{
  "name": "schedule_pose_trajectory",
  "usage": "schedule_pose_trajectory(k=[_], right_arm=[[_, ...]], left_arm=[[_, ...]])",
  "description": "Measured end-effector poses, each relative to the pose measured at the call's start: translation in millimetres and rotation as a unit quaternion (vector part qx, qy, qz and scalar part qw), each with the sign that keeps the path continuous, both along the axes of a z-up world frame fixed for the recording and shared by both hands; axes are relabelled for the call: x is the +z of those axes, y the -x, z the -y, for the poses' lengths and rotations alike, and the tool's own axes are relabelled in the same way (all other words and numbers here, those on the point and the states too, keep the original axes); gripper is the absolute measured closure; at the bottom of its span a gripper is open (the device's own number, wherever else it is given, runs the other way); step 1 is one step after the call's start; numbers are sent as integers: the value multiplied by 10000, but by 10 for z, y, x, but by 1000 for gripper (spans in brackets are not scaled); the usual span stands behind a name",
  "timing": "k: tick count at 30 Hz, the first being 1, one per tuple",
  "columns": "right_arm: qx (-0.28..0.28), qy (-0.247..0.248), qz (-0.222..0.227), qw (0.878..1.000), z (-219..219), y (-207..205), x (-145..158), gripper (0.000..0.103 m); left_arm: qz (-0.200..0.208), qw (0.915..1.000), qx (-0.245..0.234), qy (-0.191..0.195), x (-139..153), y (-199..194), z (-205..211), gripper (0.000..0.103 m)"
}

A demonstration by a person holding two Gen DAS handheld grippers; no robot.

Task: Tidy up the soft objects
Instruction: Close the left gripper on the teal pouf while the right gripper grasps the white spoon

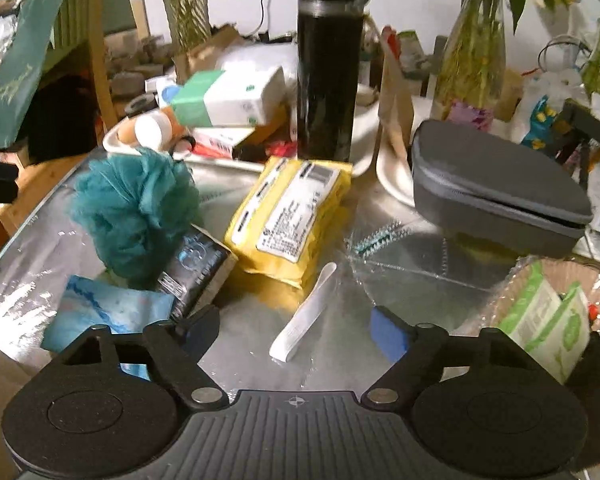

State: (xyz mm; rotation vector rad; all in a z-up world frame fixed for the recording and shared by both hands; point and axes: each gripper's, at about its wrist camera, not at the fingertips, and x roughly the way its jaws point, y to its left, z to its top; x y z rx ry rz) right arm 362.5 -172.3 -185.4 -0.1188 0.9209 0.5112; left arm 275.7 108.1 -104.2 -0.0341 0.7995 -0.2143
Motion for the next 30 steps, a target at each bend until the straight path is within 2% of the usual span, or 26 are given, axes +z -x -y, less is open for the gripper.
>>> schedule_pose_trajectory(k=[5, 11, 17, 19, 21, 24, 26, 30], right_arm=[[-100, -59, -246, 9996, -25, -156, -187, 40], [-346, -29, -500, 9981, -23, -320, -401, 46], [-327, -9, -512, 9982, -92, -370, -483, 53], [-304, 30, -465, 9985, -121, -376, -499, 58], [-288, 138, -405, 9987, -148, -379, -519, 68], [-294, 281, -317, 9987, -165, -374, -523, 83], [-314, 309, -314, 9985, -158, -377, -521, 87], [-318, 330, -335, 9984, -155, -370, -521, 88]], left_arm=[[-43, 9999, -129, -30, -92, -116, 52, 39], [-29, 9997, -230, -95, -182, -239, 87, 39], [-61, 9992, -386, -91, -285, -347, 126, 39], [-69, 9989, -452, -107, -324, -378, 147, 38], [-73, 9985, -534, -104, -364, -413, 165, 34], [-66, 9981, -600, -121, -410, -453, 199, 33], [-66, 9978, -652, -75, -432, -482, 215, 33], [-117, 9977, -666, 12, -475, -550, 239, 33]])
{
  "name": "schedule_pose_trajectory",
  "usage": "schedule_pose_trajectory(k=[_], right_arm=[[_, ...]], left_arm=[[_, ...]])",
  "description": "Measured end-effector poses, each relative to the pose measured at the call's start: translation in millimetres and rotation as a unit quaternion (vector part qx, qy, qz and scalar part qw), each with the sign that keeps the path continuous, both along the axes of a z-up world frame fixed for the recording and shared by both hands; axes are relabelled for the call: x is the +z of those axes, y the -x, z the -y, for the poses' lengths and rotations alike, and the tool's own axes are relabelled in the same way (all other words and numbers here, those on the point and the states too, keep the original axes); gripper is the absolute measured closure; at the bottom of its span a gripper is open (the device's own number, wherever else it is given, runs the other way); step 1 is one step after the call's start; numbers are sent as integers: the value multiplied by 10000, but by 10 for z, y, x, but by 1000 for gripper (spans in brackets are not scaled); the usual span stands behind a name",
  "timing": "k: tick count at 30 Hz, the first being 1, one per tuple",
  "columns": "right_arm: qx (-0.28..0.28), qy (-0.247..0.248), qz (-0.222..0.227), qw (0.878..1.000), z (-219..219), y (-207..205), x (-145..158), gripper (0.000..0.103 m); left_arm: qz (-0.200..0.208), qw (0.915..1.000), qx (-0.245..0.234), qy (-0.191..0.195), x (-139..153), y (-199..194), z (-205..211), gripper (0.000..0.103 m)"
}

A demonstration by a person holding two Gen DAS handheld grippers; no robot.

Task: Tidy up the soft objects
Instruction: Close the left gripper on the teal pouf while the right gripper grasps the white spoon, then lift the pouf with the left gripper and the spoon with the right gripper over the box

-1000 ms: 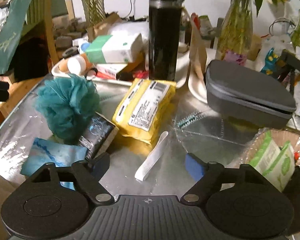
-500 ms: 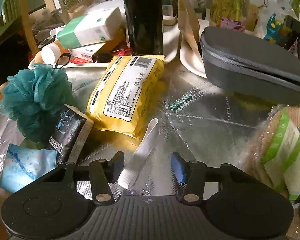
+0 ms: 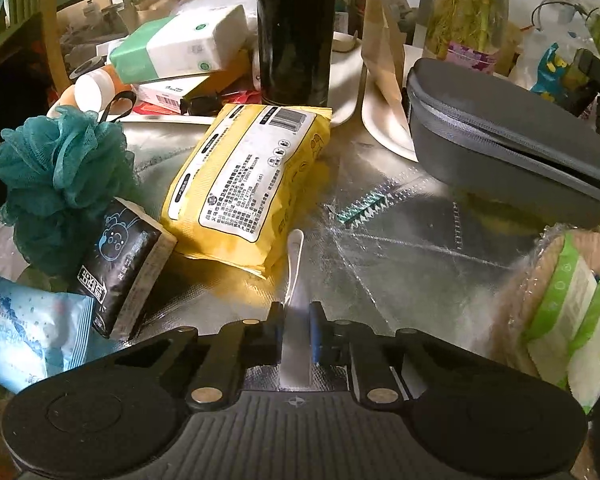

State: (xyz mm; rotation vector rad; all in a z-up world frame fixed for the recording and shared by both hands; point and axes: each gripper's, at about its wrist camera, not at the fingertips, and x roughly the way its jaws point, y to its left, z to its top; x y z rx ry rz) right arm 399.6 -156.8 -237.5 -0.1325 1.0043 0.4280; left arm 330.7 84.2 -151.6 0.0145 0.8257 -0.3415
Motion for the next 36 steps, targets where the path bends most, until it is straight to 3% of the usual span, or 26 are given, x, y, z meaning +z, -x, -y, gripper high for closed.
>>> schedule_pose_trajectory(k=[8, 15, 18, 25, 36], right_arm=[[9, -7, -94, 10000, 2, 12, 9, 89], [-6, -6, -157, 9999, 6, 6, 48, 95], [-15, -59, -129, 9999, 24, 13, 117, 97], [-62, -300, -28, 9995, 82, 88, 305, 99], [-134, -635, 372, 9972, 268, 362, 763, 99]], left_arm=[[-190, 9996, 2, 187, -132, -114, 16, 34], [-418, 9984, 167, 336, -121, -148, -29, 74], [-412, 9986, 171, 292, -84, -120, -41, 81], [-204, 9997, 91, -28, 25, 3, -16, 84], [111, 9978, 624, 211, 456, 290, -238, 84]])
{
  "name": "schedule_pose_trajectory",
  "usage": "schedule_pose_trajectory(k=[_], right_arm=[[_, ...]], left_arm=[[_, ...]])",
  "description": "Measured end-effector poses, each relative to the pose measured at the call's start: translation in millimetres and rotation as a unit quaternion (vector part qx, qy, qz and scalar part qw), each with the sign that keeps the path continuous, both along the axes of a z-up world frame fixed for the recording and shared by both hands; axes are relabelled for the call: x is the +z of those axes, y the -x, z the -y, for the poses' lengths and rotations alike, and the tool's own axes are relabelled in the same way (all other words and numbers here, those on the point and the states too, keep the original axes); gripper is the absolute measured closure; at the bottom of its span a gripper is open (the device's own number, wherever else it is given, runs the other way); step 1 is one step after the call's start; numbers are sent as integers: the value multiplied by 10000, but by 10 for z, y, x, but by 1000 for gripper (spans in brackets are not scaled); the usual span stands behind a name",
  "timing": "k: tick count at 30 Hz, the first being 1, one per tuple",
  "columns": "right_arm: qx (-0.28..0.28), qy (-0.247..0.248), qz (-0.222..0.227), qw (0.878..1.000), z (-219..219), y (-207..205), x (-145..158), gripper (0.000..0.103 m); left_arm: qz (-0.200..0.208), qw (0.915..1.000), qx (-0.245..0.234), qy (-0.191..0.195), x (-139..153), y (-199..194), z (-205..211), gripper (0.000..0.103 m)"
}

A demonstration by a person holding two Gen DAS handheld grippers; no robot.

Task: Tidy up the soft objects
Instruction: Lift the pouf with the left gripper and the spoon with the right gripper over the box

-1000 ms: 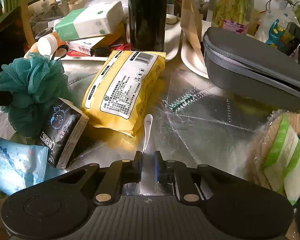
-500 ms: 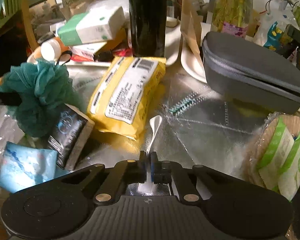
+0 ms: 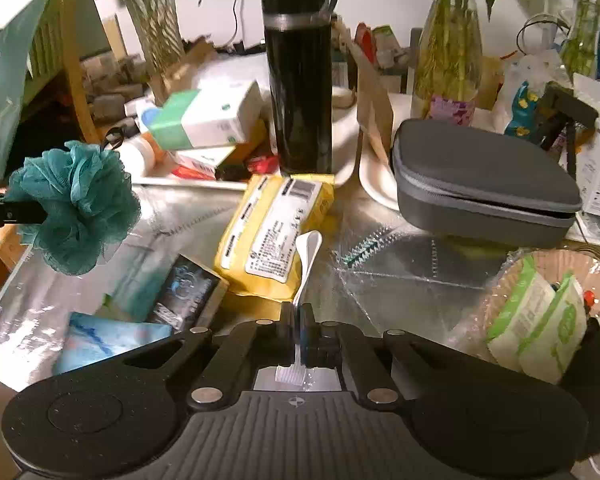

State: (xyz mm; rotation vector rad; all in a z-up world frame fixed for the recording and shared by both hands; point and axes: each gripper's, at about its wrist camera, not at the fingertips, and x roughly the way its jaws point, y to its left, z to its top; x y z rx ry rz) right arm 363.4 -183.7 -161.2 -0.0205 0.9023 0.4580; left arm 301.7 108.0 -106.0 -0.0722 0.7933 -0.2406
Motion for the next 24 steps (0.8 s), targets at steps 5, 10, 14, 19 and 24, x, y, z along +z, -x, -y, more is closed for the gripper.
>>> schedule_pose_trajectory(k=[5, 10, 14, 19, 24], right_arm=[[7, -94, 121, 9999, 79, 181, 191, 99], [76, -257, 334, 9991, 138, 396, 485, 99], [150, -369, 471, 9981, 173, 564, 705, 99], [289, -484, 624, 9965, 186, 810, 949, 99], [503, -556, 756, 9943, 179, 1082, 1157, 99]], left_arm=[[41, 9998, 190, -12, 158, 150, -30, 84], [209, 9994, 249, -78, 382, 364, -17, 84], [353, 9989, 241, -192, 572, 536, 12, 84], [485, 9980, 274, -299, 775, 749, 75, 84], [622, 9975, 210, -241, 965, 983, 115, 84]])
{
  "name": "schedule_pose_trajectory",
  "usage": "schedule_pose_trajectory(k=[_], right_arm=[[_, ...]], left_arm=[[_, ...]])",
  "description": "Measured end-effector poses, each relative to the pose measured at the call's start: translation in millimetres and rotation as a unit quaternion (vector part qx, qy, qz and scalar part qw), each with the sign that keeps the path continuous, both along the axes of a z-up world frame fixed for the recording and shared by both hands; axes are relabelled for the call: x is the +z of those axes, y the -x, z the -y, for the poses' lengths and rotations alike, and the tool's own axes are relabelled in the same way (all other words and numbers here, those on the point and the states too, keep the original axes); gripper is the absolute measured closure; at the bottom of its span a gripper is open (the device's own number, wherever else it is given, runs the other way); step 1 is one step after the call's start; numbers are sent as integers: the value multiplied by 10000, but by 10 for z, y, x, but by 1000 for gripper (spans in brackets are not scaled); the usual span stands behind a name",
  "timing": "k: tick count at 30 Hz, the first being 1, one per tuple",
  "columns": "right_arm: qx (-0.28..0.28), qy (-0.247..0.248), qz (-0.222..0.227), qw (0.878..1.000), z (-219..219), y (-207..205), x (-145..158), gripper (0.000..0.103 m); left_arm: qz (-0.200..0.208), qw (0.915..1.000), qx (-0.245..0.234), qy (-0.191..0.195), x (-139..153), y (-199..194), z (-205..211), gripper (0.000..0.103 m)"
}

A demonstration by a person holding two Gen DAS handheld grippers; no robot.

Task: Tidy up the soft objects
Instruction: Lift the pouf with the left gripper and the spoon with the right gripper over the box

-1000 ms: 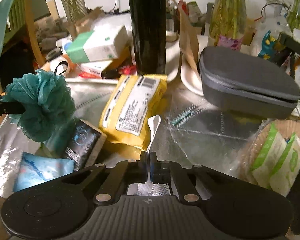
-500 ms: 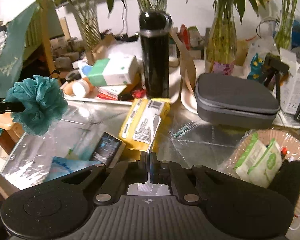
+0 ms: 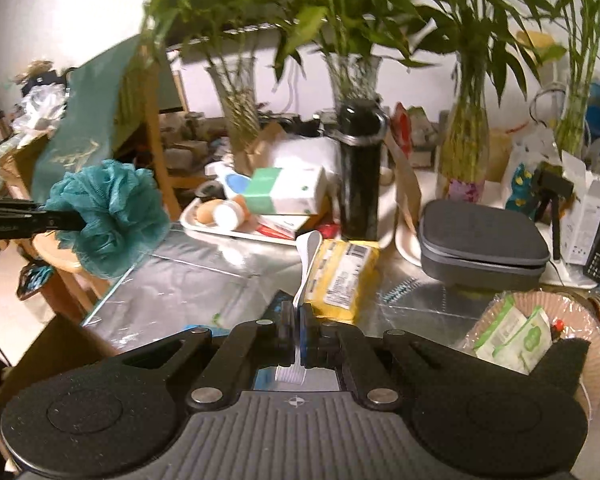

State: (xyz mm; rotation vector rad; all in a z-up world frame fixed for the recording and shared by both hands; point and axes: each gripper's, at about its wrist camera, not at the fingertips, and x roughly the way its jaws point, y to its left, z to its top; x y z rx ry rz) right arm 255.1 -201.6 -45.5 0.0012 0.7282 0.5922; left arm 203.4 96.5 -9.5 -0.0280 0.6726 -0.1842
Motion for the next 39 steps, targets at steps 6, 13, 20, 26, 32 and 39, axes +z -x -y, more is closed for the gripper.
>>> schedule_pose_trajectory(k=[6, 13, 20, 26, 32, 39], right_arm=[[243, -81, 61, 9997, -31, 303, 152, 99], [494, -128, 79, 9987, -59, 612, 250, 99], [667, -112, 61, 9977, -77, 866, 262, 99], [712, -115, -58, 9974, -80, 1011, 236, 99], [737, -127, -144, 9971, -67, 1127, 189, 99], [679, -145, -364, 9969, 12, 1203, 130, 99]], left_arm=[[225, 9995, -219, 17, 233, 336, 99, 84], [310, 9970, -701, -106, 332, 737, 318, 84], [188, 9939, -1080, -112, 254, 1021, 487, 84], [-105, 9904, -1380, 4, 75, 1151, 600, 84], [-469, 9863, -1584, -17, -208, 1196, 710, 72], [-359, 9884, -1469, -101, -178, 1316, 721, 52]])
